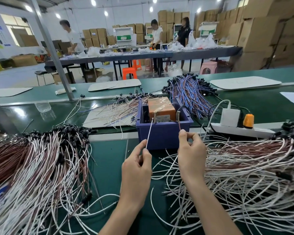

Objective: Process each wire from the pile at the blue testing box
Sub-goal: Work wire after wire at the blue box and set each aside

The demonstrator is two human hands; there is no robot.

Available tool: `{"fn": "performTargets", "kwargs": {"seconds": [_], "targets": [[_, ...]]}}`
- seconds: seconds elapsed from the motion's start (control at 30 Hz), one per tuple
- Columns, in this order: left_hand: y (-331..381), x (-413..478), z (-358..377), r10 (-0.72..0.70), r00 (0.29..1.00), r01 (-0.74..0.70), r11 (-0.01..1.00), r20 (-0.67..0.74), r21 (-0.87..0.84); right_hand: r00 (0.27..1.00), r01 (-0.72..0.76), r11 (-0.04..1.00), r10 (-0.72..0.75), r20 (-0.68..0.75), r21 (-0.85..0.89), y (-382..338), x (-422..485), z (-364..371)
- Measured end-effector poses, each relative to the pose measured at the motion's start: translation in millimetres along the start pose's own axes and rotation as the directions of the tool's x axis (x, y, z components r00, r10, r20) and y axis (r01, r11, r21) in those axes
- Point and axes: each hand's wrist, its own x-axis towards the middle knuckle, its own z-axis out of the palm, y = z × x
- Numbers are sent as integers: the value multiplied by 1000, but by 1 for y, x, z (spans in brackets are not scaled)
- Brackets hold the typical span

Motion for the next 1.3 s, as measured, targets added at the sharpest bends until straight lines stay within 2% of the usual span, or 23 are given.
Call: {"fn": "performTargets", "kwargs": {"seconds": [0.4,1.07,1.3], "targets": [[10,-4,3,43,995,-41,999,93,-25,1000,-11,1000,11,10,29,3,0,0],[12,-3,4,53,993,-52,999,109,-11,999,-20,998,17,45,62,3,-1,1],[12,-3,3,45,991,-38,998,128,-55,998,-22,998,19,56,51,4,-1,0]]}}
